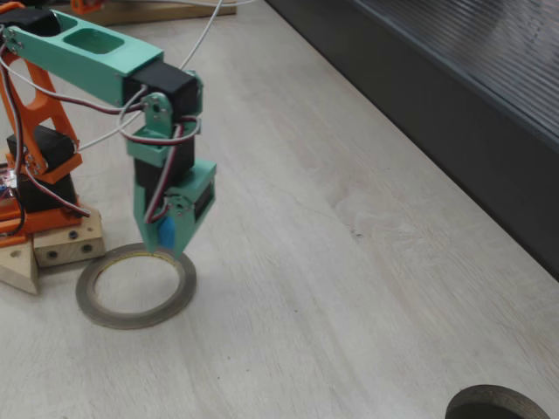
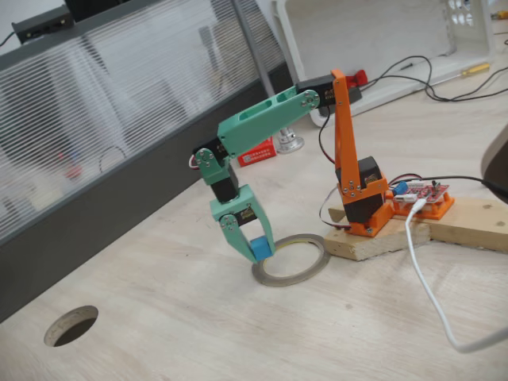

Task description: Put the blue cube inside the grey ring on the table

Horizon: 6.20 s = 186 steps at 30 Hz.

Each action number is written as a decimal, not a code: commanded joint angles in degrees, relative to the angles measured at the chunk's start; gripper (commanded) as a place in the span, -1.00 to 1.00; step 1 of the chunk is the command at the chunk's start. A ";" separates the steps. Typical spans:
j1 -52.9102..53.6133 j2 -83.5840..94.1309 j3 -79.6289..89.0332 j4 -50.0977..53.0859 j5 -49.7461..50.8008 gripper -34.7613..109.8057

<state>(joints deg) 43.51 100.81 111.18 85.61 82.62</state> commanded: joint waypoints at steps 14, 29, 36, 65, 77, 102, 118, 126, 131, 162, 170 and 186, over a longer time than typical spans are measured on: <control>3.25 13.54 16.52 0.79 0.88 -0.44; 8.44 13.80 19.60 0.00 0.97 -0.44; 10.46 13.01 19.60 -0.09 0.97 -0.44; 10.99 12.83 23.82 -7.56 0.88 -0.44; 11.07 12.83 23.55 -7.73 0.88 -0.44; 11.07 13.54 23.73 -13.36 0.53 -0.43; 11.07 13.01 23.73 -12.66 0.44 -0.21; 11.07 13.01 22.94 -3.96 0.35 -0.05; 11.07 13.36 22.94 -2.90 0.35 -0.05; 11.07 13.80 11.51 10.11 0.35 -0.06; 10.99 13.89 4.83 12.22 0.35 -0.06; 11.07 13.89 4.83 21.62 0.35 -0.23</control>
<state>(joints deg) 53.88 112.76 116.63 106.35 82.27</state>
